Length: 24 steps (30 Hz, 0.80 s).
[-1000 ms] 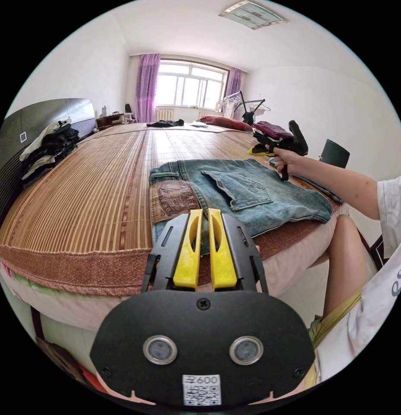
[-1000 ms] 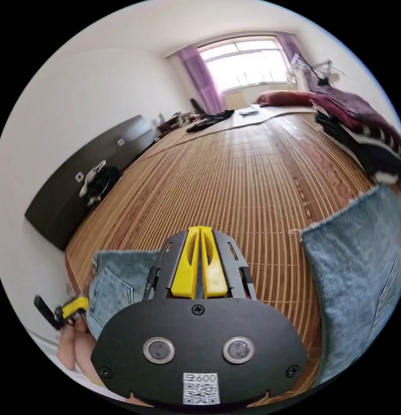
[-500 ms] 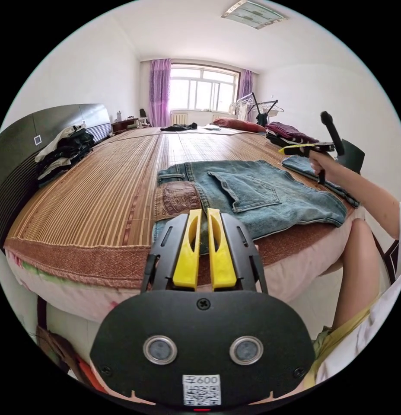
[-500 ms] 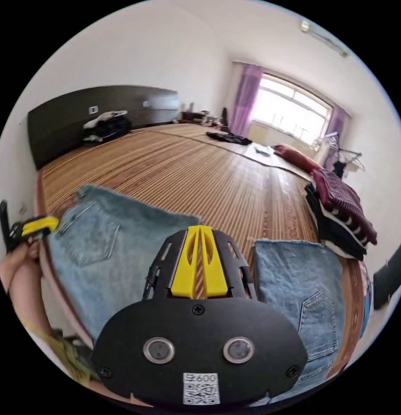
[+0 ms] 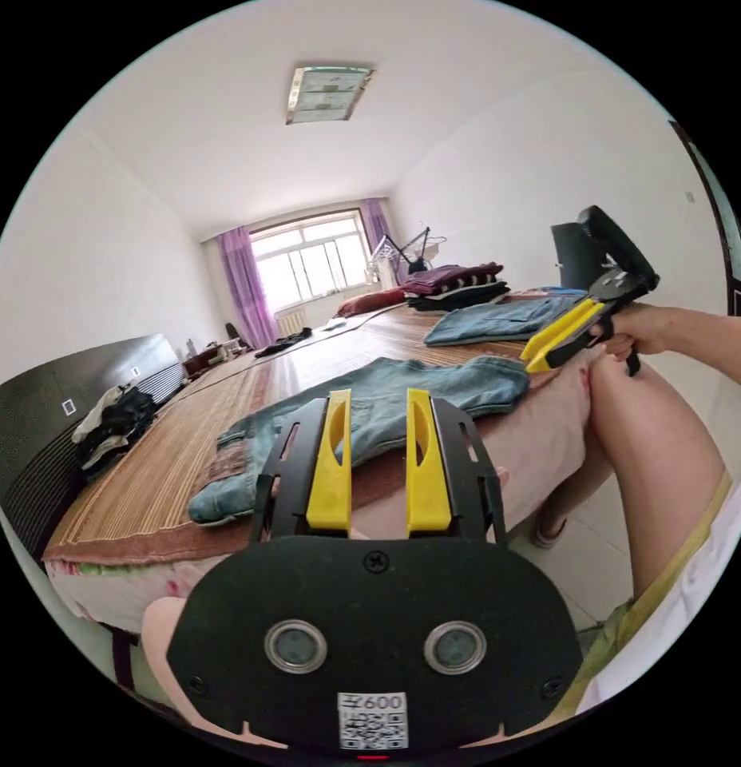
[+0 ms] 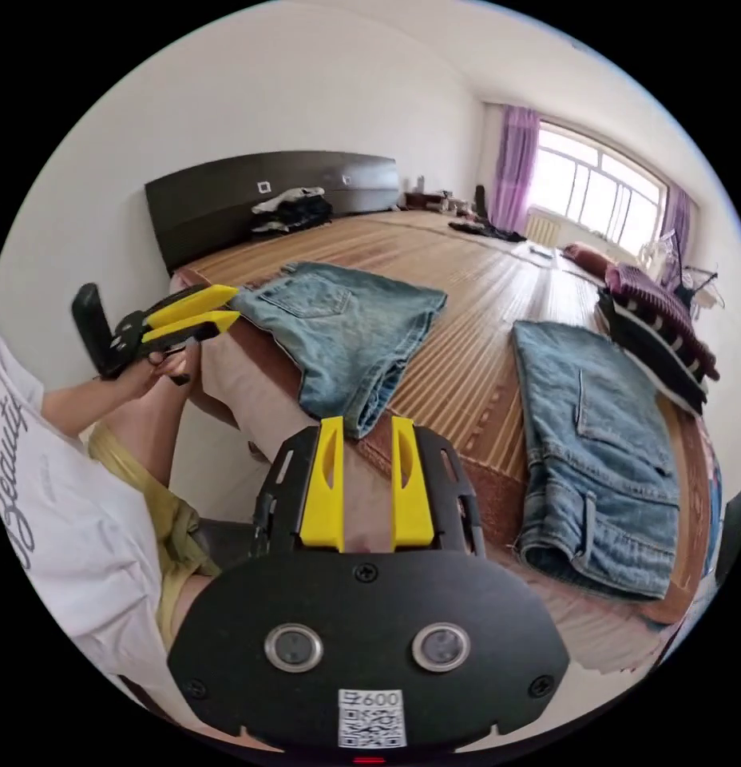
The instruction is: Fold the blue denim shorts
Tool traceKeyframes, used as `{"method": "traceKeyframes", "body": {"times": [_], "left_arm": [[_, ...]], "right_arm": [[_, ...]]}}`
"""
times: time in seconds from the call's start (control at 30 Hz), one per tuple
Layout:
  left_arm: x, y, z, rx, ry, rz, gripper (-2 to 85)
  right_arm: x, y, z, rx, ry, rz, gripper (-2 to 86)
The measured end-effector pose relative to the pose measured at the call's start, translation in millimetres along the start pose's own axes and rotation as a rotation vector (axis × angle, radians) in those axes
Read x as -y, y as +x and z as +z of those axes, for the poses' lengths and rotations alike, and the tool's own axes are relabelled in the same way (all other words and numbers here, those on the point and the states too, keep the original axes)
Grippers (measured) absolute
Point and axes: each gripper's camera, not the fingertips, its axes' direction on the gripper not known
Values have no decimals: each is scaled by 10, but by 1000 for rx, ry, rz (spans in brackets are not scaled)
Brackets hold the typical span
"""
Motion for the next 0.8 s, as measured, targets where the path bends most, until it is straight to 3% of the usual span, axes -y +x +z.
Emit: {"method": "traceKeyframes", "body": {"times": [0.07, 0.17, 0.27, 0.37, 0.47, 0.53, 0.8], "left_arm": [[37, 255, 75, -44, -13, 41, 96], [119, 609, 209, -71, -35, 120, 103], [325, 875, 410, -108, -68, 203, 107], [623, 1007, 584, -139, -70, 209, 105], [834, 1043, 880, -64, -184, 207, 92], [899, 952, 1008, -65, -256, 156, 73], [830, 134, 835, -233, -152, -373, 15]], "right_arm": [[-55, 159, -200, 139, 107, 56, 23], [-36, 405, -239, 211, 38, 129, -2], [-11, 598, -449, 303, 108, 213, -7], [96, 641, -560, 331, 105, 220, -8], [137, 614, -613, 327, 97, 200, -8], [84, 631, -652, 320, 111, 211, -8], [-488, 395, -705, 30, 230, 384, -9]]}}
